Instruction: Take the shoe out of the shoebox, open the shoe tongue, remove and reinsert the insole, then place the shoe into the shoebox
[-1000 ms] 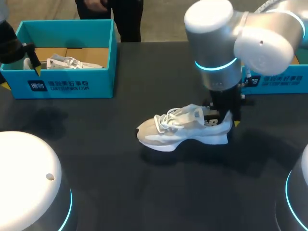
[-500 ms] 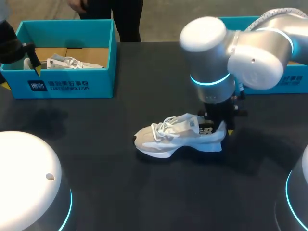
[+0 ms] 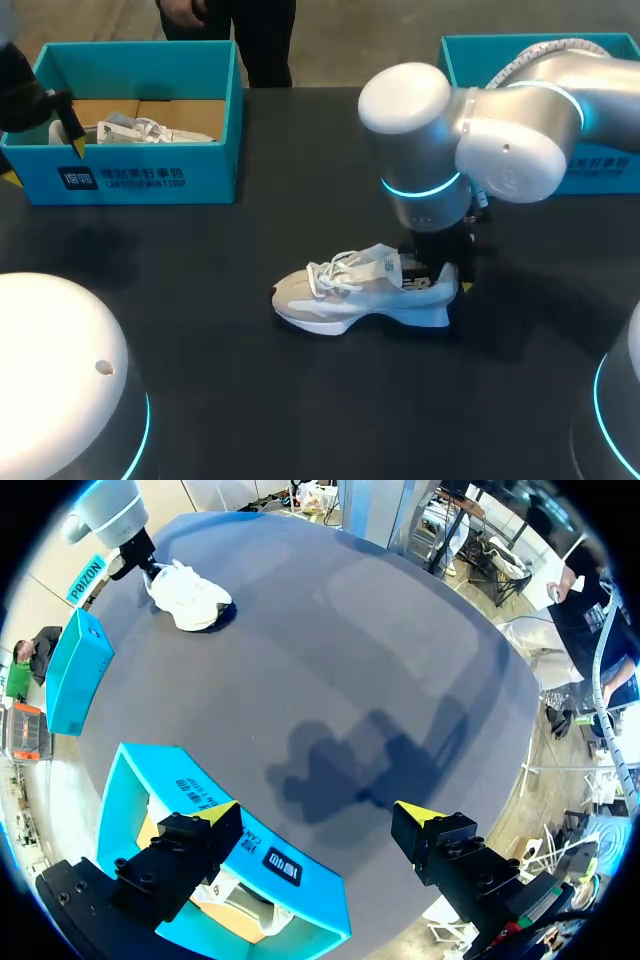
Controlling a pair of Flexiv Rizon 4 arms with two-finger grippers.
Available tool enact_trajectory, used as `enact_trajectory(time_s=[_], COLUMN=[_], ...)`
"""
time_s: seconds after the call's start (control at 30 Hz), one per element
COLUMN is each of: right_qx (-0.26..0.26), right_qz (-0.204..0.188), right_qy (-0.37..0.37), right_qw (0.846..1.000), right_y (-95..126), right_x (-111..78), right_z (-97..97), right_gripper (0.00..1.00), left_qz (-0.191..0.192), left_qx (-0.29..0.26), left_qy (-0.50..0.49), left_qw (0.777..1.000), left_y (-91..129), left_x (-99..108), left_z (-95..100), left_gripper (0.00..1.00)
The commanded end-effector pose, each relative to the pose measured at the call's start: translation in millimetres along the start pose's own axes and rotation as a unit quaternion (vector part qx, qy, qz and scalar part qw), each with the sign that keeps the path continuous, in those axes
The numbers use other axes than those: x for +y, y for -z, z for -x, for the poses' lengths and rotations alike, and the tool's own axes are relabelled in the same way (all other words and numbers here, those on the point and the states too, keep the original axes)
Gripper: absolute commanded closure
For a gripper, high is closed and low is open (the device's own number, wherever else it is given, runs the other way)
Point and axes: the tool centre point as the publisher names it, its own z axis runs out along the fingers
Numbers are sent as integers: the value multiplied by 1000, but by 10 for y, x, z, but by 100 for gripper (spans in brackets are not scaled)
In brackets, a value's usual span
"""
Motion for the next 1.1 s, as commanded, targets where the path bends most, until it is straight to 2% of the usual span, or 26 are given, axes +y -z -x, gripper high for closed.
enact_trajectory(time_s=[0.03,0.3,0.37,0.43,0.47,0.67,0.8,0.87,0.9,1.1], right_qx=[-1,5,8,13,18,35,65,93,105,131], right_qz=[0,7,10,12,13,31,40,47,52,89], right_qy=[-4,-10,-9,-6,-5,16,40,61,79,126], right_qw=[1000,1000,1000,1000,1000,999,996,993,990,979], right_y=[12,197,271,343,384,672,900,1007,1049,1297], right_x=[18,30,35,42,48,103,163,200,221,363], right_z=[-30,19,49,87,110,242,317,340,345,431], right_gripper=[51,49,38,21,18,21,15,7,0,0], left_qz=[1,1,1,1,1,1,1,1,1,1], left_qx=[0,0,0,0,0,0,0,0,0,0], left_qy=[0,0,0,0,0,0,0,0,0,0], left_qw=[1000,1000,1000,1000,1000,1000,1000,1000,1000,1000], left_y=[-1,-1,-1,-1,-1,-1,-1,-1,-1,-1], left_x=[-6,-6,-6,-6,-6,-6,-6,-6,-6,-6], left_z=[-7,-7,-7,-7,-7,-7,-7,-7,-7,-7], left_gripper=[0,0,0,0,0,0,0,0,0,0])
